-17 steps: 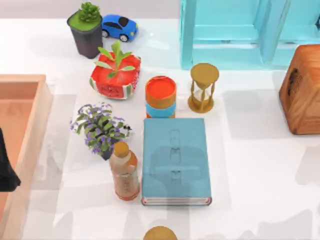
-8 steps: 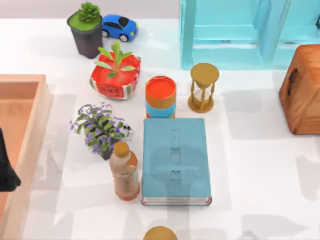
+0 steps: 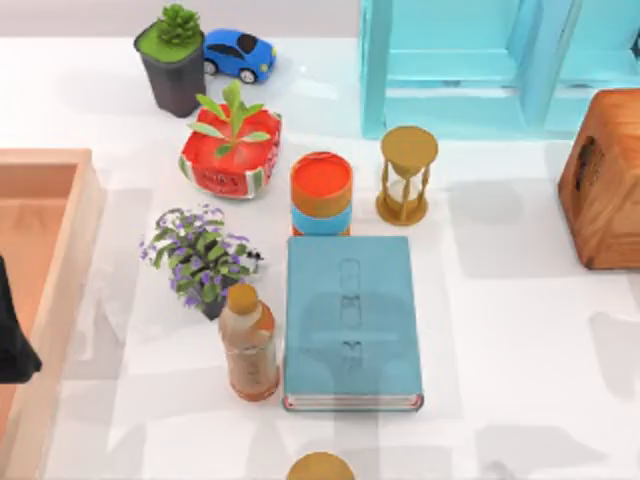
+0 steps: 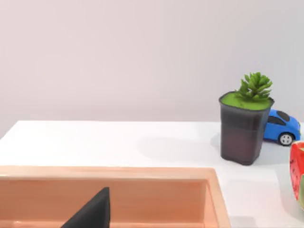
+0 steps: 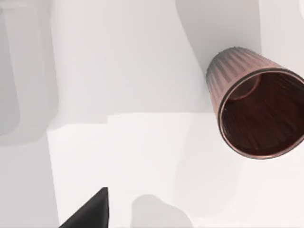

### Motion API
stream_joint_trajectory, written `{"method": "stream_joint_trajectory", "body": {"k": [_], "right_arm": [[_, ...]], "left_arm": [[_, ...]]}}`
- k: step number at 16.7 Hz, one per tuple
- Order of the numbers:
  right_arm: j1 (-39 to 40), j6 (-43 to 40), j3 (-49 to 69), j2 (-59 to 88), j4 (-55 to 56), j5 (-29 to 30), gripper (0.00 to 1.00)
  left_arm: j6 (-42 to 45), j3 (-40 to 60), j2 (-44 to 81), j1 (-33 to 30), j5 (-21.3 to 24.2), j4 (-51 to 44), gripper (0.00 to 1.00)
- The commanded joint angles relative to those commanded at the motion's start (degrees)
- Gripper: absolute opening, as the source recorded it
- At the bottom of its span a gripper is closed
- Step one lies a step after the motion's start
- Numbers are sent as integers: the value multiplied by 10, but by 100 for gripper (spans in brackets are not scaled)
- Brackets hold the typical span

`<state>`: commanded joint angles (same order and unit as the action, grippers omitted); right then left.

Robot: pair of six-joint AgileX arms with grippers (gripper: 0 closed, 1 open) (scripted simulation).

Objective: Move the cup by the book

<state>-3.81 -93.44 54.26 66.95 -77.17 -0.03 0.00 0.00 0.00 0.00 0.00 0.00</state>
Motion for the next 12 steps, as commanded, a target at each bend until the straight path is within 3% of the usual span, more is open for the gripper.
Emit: {"method": "stream_joint_trajectory", "body": {"k": [4,12], "right_arm": [[2,1,-37,9,41,0,100],[5,4,-193,52,244,0,100]], "left_arm": [[0,0,0,0,0,0,100],[0,0,0,0,0,0,100]]}}
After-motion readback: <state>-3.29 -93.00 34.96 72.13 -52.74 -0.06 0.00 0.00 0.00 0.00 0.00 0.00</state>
